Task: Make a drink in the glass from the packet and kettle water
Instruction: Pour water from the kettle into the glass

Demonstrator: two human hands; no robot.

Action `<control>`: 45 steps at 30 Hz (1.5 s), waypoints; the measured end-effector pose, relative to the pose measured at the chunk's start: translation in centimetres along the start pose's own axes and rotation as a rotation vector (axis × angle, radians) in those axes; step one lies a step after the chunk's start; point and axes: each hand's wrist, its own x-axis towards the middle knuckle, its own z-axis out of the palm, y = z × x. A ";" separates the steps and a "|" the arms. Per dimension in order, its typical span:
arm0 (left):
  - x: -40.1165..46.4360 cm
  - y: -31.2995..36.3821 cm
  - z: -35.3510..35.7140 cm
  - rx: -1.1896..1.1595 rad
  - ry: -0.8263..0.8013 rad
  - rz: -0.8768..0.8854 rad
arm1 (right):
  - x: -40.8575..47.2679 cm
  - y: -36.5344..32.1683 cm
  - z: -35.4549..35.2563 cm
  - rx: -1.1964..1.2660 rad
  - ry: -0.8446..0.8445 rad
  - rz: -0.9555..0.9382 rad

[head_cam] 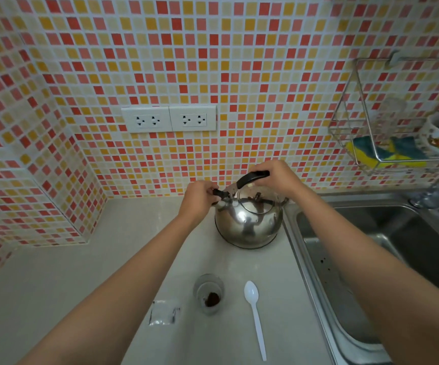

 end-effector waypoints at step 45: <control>-15.1 -0.4 -2.1 0.459 -0.315 0.171 | -13.6 -9.7 2.2 -0.545 -0.320 -0.281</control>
